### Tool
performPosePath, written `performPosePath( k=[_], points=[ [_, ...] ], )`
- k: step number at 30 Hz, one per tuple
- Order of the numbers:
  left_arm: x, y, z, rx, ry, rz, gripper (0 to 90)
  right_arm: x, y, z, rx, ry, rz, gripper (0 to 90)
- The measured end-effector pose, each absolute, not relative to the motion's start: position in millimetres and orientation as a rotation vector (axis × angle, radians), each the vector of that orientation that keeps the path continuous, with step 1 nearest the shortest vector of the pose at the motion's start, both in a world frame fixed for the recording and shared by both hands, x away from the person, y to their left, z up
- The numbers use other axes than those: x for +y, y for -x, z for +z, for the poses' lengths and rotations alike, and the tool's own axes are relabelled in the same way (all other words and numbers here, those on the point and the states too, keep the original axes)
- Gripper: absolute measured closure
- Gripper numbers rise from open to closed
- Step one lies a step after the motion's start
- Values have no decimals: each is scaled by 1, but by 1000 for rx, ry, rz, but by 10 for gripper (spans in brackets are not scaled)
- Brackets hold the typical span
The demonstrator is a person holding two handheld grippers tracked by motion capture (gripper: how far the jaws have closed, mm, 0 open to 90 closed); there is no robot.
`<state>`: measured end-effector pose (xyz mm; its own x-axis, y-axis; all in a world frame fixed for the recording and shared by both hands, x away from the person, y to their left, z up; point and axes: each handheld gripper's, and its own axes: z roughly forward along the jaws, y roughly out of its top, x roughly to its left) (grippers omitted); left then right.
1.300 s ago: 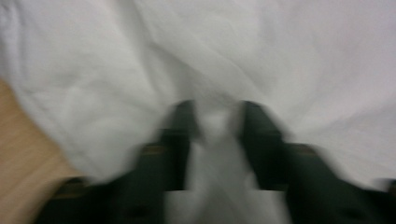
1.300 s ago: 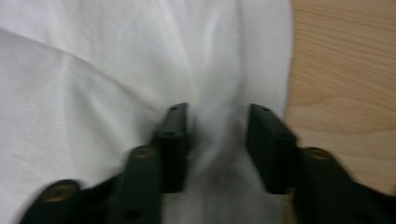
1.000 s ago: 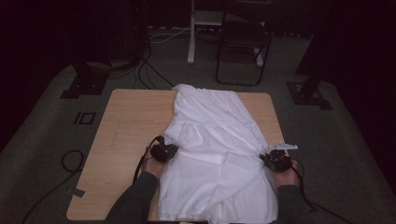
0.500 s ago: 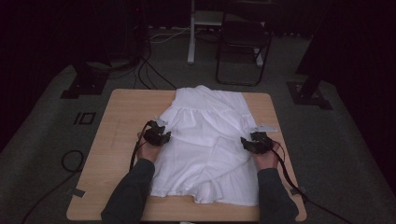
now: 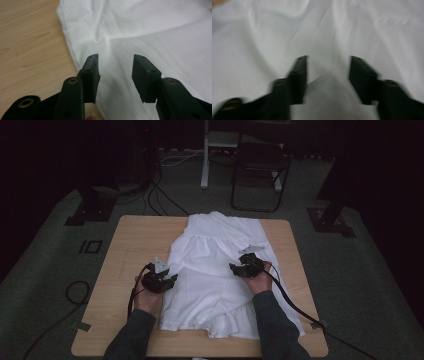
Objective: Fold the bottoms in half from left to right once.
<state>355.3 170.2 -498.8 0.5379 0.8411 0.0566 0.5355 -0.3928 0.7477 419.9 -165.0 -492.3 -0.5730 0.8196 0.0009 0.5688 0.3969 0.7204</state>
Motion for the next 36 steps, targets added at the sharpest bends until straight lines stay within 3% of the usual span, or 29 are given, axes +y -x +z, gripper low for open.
performPosePath(
  k=[2, 4, 11, 16, 22, 25, 28, 32, 36],
  points=[
    [170, -344, -497, 1084, -2086, 554, 565, -167, -416, -496, 2357, -1166, 942, 797],
    [171, -337, -495, 1066, -2096, 542, 562, -178, -404, -493, 2348, -1147, 962, 868],
    [175, -306, -494, 1034, -2127, 510, 541, -240, -349, -473, 2259, -1156, 1086, 879],
    [172, -297, -500, 1014, -2164, 507, 540, -302, -284, -471, 2148, -1199, 1229, 879],
    [173, -296, -499, 1019, -2146, 512, 539, -346, -217, -499, 2125, -1300, 1148, 882],
    [175, -296, -498, 1026, -2145, 520, 539, -354, -202, -509, 2126, -1338, 1146, 882],
    [178, -296, -497, 1032, -2139, 523, 536, -362, -187, -519, 2131, -1382, 1143, 843],
    [177, -300, -497, 1044, -2133, 522, 529, -361, -189, -518, 2080, -1387, 1051, 656],
    [175, -308, -501, 1062, -2129, 535, 503, -351, -209, -506, 2048, -1345, 1104, 553]
  ],
)
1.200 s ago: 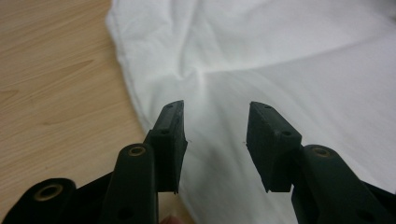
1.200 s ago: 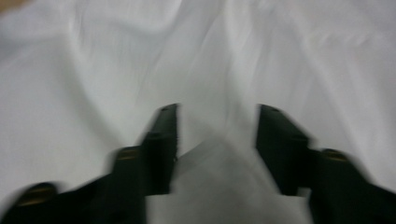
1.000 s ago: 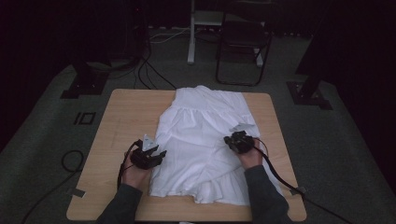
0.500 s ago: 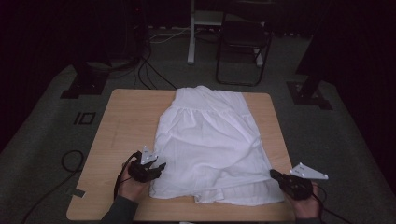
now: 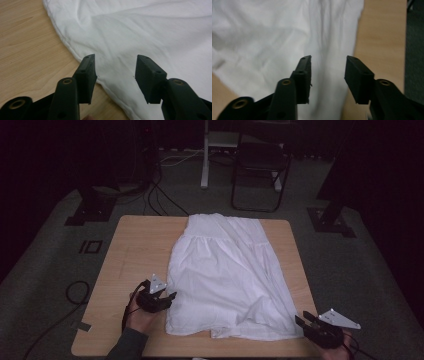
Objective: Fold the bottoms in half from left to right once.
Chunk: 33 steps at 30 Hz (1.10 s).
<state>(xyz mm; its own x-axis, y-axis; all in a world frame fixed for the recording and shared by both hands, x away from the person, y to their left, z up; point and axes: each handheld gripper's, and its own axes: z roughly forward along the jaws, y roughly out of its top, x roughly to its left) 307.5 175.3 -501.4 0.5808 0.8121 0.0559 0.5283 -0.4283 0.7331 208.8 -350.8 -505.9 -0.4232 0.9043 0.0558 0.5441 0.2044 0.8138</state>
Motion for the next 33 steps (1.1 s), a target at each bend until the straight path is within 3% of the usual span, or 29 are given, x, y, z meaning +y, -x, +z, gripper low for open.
performPosePath(
  k=[12, 17, 18, 20, 21, 22, 23, 26, 29, 33],
  points=[
    [174, -375, -507, 1196, -2124, 569, 448, -278, -329, -488, 2140, -1180, 1097, 459],
    [172, -402, -526, 1288, -2137, 507, 446, -255, -373, -497, 2195, -1204, 1007, 423],
    [172, -404, -529, 1288, -2144, 502, 446, -251, -390, -505, 2223, -1235, 961, 465],
    [171, -405, -532, 1285, -2132, 487, 446, -254, -400, -510, 2226, -1251, 904, 726],
    [173, -405, -532, 1282, -2135, 483, 452, -260, -402, -510, 2182, -1273, 866, 807],
    [174, -405, -531, 1279, -2134, 474, 531, -272, -403, -507, 2105, -1337, 873, 872],
    [174, -405, -530, 1287, -2141, 481, 679, -280, -403, -506, 2056, -1377, 889, 887],
    [171, -406, -528, 1292, -2165, 510, 857, -309, -411, -516, 1998, -1490, 883, 889],
    [168, -408, -527, 1309, -2163, 530, 847, -308, -415, -526, 2031, -1494, 839, 872],
    [167, -421, -527, 1296, -2091, 527, 534, -309, -416, -540, 2023, -1523, 837, 827]
  ],
)
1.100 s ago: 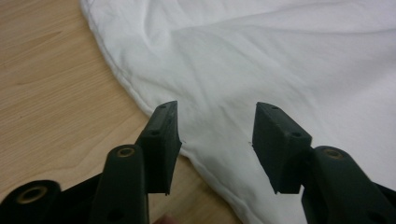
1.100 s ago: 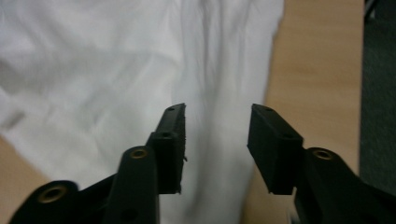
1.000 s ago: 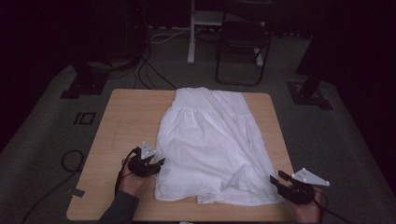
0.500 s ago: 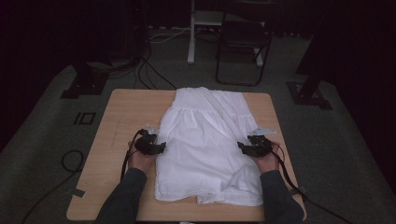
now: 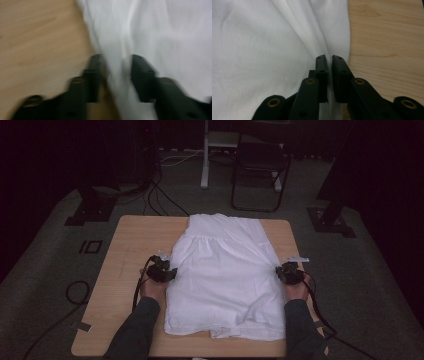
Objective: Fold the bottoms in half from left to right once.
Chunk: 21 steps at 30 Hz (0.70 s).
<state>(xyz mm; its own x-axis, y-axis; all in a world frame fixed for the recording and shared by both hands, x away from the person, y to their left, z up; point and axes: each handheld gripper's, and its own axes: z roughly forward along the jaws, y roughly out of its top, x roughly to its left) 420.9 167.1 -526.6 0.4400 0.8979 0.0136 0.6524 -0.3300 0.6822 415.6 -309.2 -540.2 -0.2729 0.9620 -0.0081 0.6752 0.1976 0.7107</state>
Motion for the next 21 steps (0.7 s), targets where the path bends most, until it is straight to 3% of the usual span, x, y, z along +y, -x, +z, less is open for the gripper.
performPosePath(
  k=[2, 5, 6, 8, 9, 13, 21],
  points=[
    [163, -430, -528, 1322, -2090, 579, 445, -310, -415, -540, 2028, -1525, 836, 818],
    [164, -441, -535, 1369, -2057, 547, 434, -311, -415, -540, 2041, -1516, 835, 834],
    [167, -442, -535, 1359, -2038, 510, 506, -311, -415, -540, 2042, -1518, 843, 850],
    [167, -435, -533, 1303, -2084, 492, 807, -311, -414, -541, 2043, -1511, 863, 890],
    [166, -432, -532, 1285, -2112, 514, 875, -311, -412, -541, 2049, -1509, 864, 895],
    [180, -410, -532, 1225, -2152, 503, 884, -310, -405, -540, 2073, -1507, 866, 899],
    [197, -358, -532, 1196, -2168, 506, 885, -302, -344, -542, 2132, -1416, 908, 900]
  ],
)
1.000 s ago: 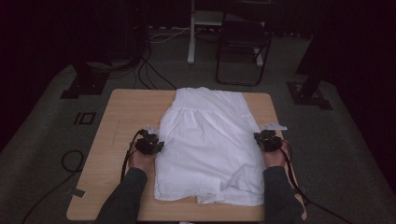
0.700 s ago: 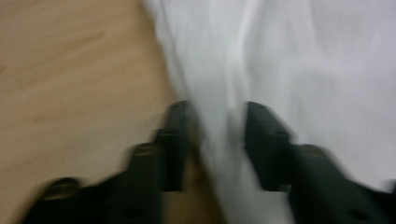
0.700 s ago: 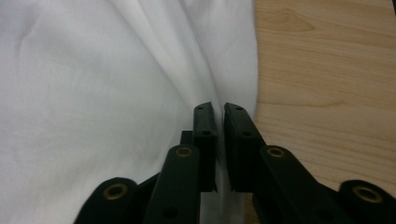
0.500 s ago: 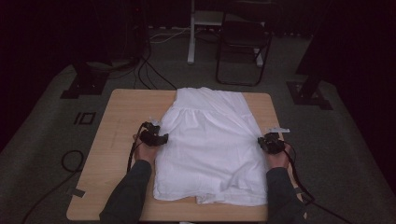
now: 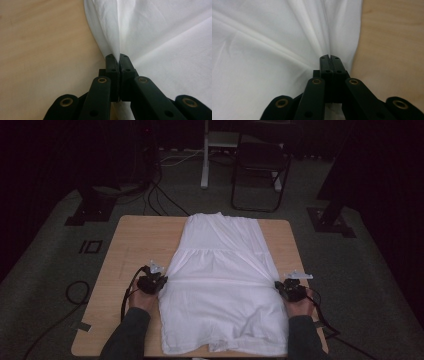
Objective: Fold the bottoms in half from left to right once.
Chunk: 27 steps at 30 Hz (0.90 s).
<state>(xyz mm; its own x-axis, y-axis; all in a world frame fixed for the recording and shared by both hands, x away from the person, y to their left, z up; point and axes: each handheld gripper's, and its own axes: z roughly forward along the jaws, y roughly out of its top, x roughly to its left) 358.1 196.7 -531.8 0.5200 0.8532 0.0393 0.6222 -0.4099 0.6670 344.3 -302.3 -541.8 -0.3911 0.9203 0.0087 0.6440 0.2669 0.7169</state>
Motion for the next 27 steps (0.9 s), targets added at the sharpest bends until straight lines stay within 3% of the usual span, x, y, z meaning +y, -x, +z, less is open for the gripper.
performPosePath(
  k=[11, 12, 14, 16, 18, 27],
  points=[
    [202, -276, -530, 1109, -2234, 464, 882, -304, -263, -540, 2201, -1401, 922, 899],
    [203, -275, -529, 1103, -2228, 467, 863, -304, -261, -539, 2209, -1403, 922, 895],
    [207, -278, -525, 1097, -2162, 482, 707, -304, -261, -537, 2217, -1393, 947, 815],
    [210, -285, -520, 1103, -2108, 499, 621, -304, -266, -532, 2178, -1387, 995, 699],
    [211, -296, -516, 1101, -2080, 539, 575, -301, -278, -522, 2145, -1376, 1061, 641],
    [196, -350, -512, 1130, -2067, 527, 539, -252, -371, -493, 2182, -1267, 1176, 554]
  ],
)
